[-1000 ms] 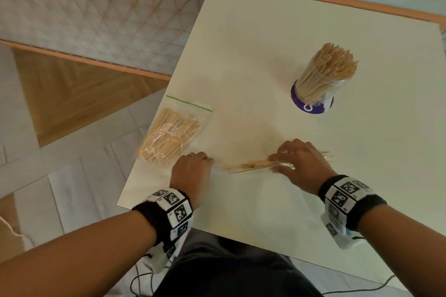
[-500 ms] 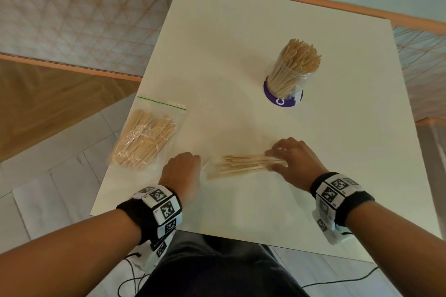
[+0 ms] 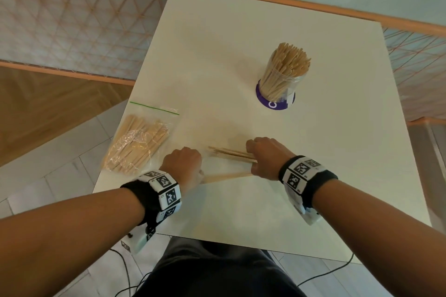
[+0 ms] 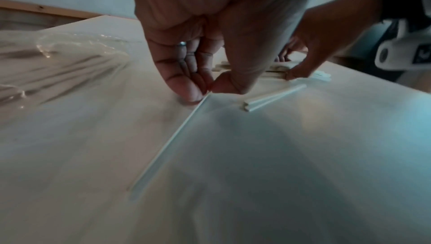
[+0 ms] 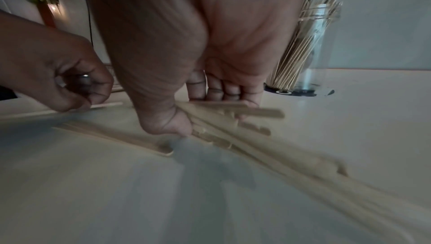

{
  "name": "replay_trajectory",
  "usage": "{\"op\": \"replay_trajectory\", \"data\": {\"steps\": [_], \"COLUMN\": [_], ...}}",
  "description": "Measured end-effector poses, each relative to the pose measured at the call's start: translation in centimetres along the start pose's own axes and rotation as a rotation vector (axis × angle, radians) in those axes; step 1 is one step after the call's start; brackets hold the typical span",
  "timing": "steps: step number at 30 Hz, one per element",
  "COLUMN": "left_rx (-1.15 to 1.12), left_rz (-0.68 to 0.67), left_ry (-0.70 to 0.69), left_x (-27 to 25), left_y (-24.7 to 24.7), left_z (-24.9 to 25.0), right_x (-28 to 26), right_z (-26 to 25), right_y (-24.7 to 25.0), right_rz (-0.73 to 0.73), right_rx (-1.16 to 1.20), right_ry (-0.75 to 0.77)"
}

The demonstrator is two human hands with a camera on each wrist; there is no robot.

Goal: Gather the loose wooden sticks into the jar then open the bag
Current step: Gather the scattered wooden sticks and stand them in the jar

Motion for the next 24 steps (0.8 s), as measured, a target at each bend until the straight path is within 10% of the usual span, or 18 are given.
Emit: {"op": "replay_trajectory", "data": {"steps": [9,16,24], "left_rx": [-0.554,-0.222,0.04], "left_rz": [0.118,0.045,-0.025], "left_ry": [0.026,-0.245,-0.251], "left_x": [0.1,-0.2,1.8], "left_y": [2.1,-0.8,-0.4], "left_z": [1.2,4.6,6.7], "right_x": [0.4,0.8,0.9], "right_z": [1.5,3.6,5.4], "right_y": [0.3,1.4,2.3], "right_rz": [-0.022,-0.021,0.095], "right_rx": [0.074,0.11,0.286], "right_ry": [0.017,-0.032,-0.178]}}
Point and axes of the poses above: each hand's wrist, its own x-axis towards the middle knuckle, its own y-axis out of the back of the hand, z = x × y, the point moved 1 cm from there along x, towards the middle knuckle, and after that the axes turned 7 degrees about y, right-handed, at the moved point
